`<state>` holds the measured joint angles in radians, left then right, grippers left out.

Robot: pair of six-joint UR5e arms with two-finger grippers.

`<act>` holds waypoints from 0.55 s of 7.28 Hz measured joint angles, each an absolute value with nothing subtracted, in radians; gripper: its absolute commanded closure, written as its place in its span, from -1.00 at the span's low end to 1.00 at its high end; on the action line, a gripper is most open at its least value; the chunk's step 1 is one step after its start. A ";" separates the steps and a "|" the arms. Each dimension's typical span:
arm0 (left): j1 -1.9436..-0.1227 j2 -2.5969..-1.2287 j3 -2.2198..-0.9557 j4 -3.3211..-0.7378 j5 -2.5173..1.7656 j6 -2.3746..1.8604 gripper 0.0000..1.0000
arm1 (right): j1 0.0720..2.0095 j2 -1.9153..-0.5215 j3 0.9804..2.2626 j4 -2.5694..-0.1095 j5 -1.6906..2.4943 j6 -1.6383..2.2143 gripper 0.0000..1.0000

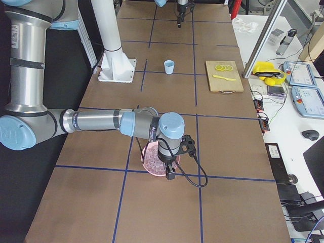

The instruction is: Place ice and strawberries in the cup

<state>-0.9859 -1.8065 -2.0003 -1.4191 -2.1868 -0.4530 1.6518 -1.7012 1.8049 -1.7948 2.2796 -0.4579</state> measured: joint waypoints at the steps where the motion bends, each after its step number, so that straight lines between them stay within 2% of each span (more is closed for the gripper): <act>1: -1.125 -1.713 -1.997 -1.418 -2.269 -0.251 -0.99 | 1.651 -1.697 1.805 -1.795 2.286 -0.457 -0.99; 4: -1.398 -1.527 -1.914 -1.421 -2.350 0.106 -1.00 | 1.651 -1.691 1.804 -1.795 2.296 -0.447 -0.99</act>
